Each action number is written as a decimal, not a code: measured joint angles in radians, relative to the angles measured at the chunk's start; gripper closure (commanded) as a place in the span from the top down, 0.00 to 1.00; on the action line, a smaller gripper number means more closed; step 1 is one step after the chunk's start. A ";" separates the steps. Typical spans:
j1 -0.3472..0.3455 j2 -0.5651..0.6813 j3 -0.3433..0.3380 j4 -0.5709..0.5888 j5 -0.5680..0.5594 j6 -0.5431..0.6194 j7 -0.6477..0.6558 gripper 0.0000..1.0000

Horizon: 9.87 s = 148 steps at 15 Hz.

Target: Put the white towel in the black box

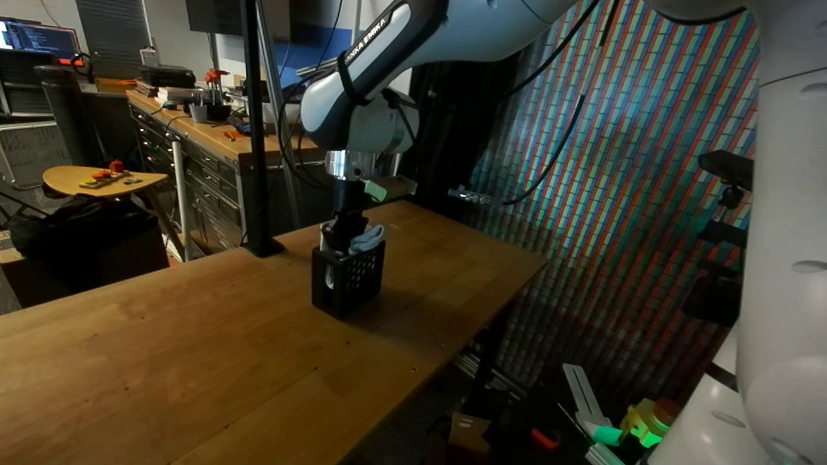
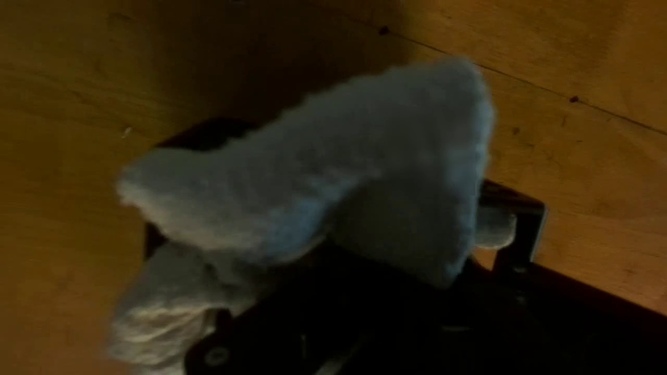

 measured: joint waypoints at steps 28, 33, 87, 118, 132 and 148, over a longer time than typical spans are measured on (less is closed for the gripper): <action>0.062 -0.336 -0.069 -0.188 -0.057 -0.009 0.502 0.08; 0.060 -0.407 -0.074 -0.234 -0.124 0.024 0.544 0.10; 0.065 -0.251 -0.056 -0.264 -0.030 0.295 0.304 0.10; 0.006 -0.033 -0.031 -0.052 -0.023 0.098 -0.130 0.11; -0.053 0.061 0.009 0.005 0.033 0.092 -0.257 0.11; -0.073 0.062 0.023 0.014 0.092 0.032 -0.308 0.60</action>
